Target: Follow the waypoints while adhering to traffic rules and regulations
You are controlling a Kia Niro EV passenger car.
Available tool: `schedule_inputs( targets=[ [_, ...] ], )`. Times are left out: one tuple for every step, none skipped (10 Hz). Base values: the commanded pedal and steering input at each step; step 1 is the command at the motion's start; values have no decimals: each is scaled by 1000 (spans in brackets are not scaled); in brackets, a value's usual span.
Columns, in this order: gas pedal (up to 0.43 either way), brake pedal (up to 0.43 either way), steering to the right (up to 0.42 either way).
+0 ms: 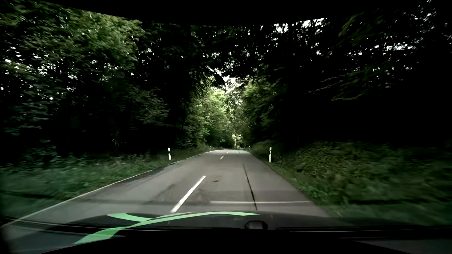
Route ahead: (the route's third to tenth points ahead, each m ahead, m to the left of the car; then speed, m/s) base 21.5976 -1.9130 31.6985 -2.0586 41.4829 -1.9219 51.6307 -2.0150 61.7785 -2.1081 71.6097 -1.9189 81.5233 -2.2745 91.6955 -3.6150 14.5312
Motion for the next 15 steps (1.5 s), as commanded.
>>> schedule_inputs(
  targets=[
    [47, 0, -3],
    [47, 0, -3],
    [39, 0, -3],
    [39, 0, -3],
    [20, 0, -4],
    [20, 0, -5],
    [20, 0, -5],
    [20, 0, -5],
    [20, 0, -5],
    [20, 0, -5],
    [20, 0, -5],
    [0, 0, -5],
    [0, 0, -5],
    [0, 0, -5],
    [0, 0, -4]
  ],
)
